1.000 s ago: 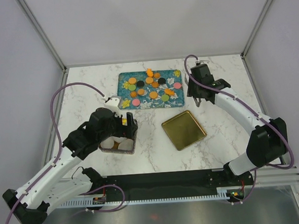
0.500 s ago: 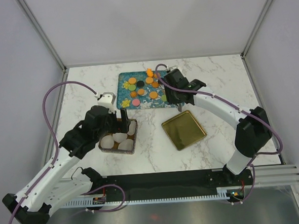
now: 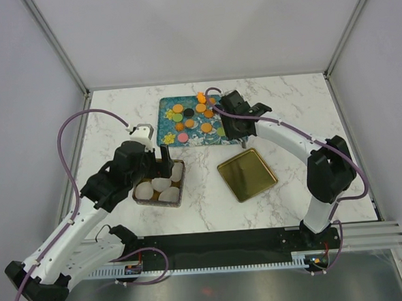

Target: Pack the cookies

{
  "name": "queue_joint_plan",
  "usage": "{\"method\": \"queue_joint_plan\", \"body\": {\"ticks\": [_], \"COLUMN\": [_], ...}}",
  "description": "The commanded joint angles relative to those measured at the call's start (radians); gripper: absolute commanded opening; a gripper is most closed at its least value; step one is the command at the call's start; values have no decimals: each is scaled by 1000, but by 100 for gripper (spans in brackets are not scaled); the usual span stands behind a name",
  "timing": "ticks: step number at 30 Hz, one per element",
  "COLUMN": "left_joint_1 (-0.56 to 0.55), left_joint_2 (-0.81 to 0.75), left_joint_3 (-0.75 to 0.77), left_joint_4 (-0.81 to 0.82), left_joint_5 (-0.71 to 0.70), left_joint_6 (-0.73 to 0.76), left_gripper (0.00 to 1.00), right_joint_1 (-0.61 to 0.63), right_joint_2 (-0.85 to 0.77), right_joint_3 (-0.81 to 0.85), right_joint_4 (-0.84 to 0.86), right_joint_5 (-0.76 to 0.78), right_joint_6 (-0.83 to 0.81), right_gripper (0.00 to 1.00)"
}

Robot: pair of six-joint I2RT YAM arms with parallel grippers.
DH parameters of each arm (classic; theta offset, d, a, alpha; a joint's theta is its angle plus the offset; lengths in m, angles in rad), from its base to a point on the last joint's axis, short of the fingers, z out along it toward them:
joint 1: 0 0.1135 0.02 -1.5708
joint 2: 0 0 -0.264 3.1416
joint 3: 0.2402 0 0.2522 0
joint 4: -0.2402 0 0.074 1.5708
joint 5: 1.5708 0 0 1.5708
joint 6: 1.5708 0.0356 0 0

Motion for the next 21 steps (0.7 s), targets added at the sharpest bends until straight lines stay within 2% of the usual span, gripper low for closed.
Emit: {"method": "queue_joint_plan", "body": {"ticks": [1, 21], "left_joint_1": [12, 34], "left_joint_2": [0, 11], "left_joint_3": [-5, -6], "left_joint_4": [11, 23], "left_joint_5": [17, 43], "left_joint_6": [38, 46], "left_gripper": [100, 100], "right_joint_1": [-31, -104], "right_joint_2": [14, 52], "right_joint_3": [54, 23], "right_joint_4": [1, 42], "right_joint_5": [-8, -107], "right_joint_6": [-21, -33], "right_gripper": [49, 48]}}
